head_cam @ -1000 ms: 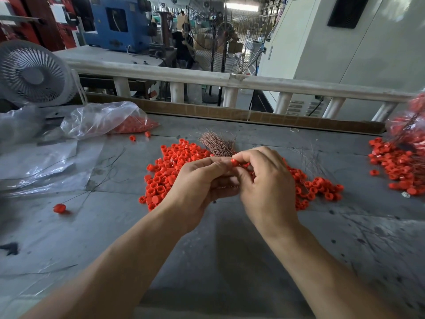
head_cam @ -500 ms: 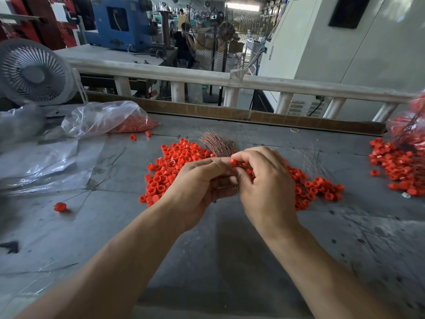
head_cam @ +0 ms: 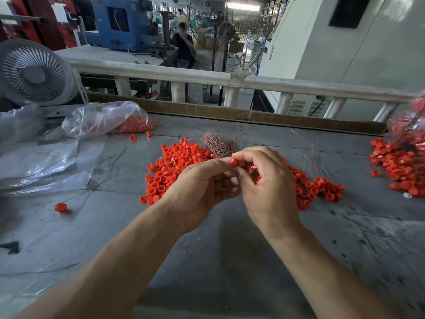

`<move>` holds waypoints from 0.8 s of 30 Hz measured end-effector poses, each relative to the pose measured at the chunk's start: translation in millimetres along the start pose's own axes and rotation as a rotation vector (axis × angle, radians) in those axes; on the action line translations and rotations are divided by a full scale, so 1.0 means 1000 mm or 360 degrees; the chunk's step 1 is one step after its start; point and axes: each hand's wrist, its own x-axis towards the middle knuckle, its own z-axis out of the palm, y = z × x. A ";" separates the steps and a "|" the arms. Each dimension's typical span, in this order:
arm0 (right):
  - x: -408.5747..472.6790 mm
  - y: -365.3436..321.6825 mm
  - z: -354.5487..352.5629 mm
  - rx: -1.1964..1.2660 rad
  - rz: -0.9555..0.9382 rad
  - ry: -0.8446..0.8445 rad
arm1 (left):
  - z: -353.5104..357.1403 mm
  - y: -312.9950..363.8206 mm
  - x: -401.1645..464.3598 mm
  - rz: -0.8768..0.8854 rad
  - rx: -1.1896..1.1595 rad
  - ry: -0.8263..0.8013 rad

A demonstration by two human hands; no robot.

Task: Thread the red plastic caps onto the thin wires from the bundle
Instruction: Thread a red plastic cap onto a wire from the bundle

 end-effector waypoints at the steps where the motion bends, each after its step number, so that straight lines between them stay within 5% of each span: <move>1: 0.000 0.000 0.000 0.0007 -0.0004 -0.0001 | 0.000 0.000 0.000 -0.0012 -0.0008 -0.0014; 24: 0.002 0.006 -0.004 0.0262 -0.0006 -0.0035 | -0.002 0.001 0.000 0.0014 0.0049 -0.0024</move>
